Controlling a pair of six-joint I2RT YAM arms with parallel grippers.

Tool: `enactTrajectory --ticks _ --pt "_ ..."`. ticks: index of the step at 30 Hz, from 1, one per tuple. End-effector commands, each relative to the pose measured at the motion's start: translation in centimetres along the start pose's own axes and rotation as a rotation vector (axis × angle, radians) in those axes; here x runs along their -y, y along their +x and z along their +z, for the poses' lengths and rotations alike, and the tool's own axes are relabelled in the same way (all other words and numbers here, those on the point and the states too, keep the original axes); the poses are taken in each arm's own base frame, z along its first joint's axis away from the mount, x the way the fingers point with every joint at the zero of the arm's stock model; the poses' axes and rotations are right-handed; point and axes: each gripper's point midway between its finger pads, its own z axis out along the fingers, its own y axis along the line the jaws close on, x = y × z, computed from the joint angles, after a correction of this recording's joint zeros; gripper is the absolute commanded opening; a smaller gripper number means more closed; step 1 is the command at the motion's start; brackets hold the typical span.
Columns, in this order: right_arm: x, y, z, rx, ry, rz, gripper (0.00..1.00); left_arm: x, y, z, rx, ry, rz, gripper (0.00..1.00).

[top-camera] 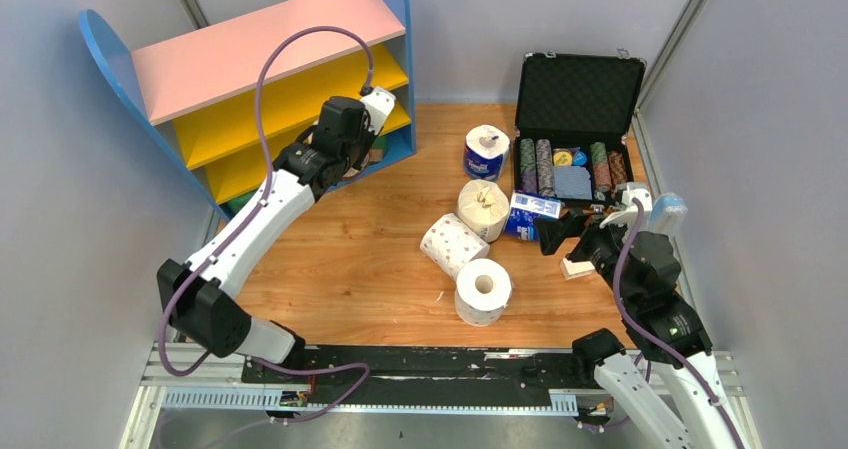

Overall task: Place and organize the paper towels onto the shelf
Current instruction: Pick up the paper towel from the center of the board, then place the paper towel on the shelf.

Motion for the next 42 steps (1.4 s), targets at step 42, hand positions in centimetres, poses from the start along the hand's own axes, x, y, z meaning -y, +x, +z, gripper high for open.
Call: enactTrajectory --ticks 42 --pt "-0.2 -1.2 0.0 0.049 -0.001 0.010 1.00 -6.2 -2.6 6.4 0.089 -0.090 0.196 0.34"
